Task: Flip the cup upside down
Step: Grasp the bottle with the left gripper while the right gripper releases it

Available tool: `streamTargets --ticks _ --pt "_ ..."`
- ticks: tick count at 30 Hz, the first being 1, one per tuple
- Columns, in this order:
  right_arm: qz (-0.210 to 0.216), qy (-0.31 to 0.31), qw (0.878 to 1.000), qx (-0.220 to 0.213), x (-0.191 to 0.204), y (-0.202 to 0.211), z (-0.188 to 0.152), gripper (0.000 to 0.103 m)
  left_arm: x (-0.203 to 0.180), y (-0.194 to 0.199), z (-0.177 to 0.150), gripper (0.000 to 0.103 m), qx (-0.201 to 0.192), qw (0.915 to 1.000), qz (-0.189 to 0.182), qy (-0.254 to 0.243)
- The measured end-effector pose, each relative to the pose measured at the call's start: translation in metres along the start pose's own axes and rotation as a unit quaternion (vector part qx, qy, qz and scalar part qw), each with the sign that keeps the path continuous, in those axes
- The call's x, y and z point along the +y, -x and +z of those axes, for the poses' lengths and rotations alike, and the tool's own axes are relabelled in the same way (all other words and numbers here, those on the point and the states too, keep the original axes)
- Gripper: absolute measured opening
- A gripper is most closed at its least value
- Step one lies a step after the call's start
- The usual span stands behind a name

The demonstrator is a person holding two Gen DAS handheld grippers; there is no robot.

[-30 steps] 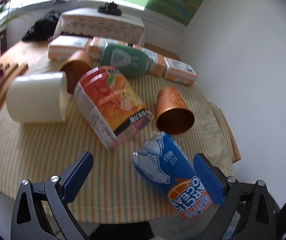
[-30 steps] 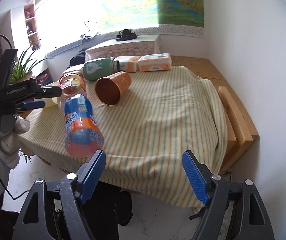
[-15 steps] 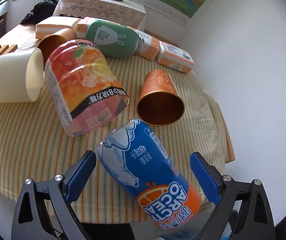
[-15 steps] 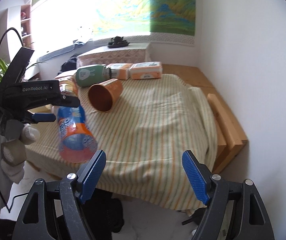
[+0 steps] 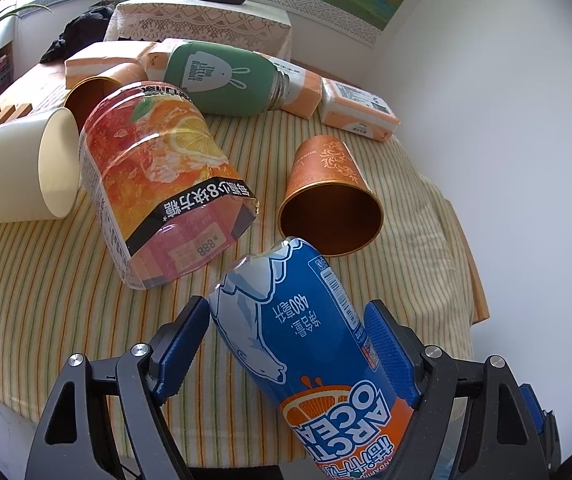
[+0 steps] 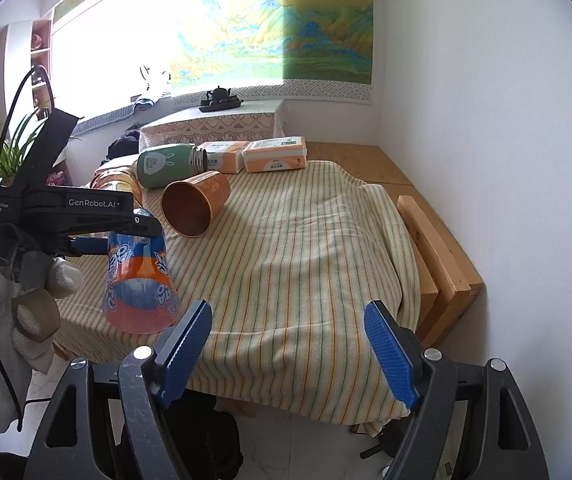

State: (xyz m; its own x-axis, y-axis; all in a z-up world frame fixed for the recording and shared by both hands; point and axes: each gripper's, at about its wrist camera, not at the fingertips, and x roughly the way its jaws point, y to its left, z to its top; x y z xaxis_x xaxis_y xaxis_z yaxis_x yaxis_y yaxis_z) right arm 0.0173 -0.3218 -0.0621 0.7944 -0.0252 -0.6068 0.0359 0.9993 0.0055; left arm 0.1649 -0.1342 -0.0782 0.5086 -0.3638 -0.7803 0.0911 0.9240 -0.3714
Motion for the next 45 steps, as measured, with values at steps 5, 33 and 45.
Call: streamTargets --ticks 5,33,45 --pt "-0.003 -0.001 1.000 0.003 -0.001 -0.001 -0.002 0.075 0.002 0.002 0.000 0.082 0.002 1.0000 -0.005 0.001" --pt "0.001 -0.017 1.000 0.004 0.000 -0.003 -0.007 0.075 -0.034 0.072 -0.017 0.080 -0.155 0.9655 0.056 -0.201" --pt "-0.007 -0.024 1.000 -0.009 0.010 0.000 -0.010 0.075 -0.026 0.078 -0.032 0.080 -0.233 0.9243 0.118 -0.279"
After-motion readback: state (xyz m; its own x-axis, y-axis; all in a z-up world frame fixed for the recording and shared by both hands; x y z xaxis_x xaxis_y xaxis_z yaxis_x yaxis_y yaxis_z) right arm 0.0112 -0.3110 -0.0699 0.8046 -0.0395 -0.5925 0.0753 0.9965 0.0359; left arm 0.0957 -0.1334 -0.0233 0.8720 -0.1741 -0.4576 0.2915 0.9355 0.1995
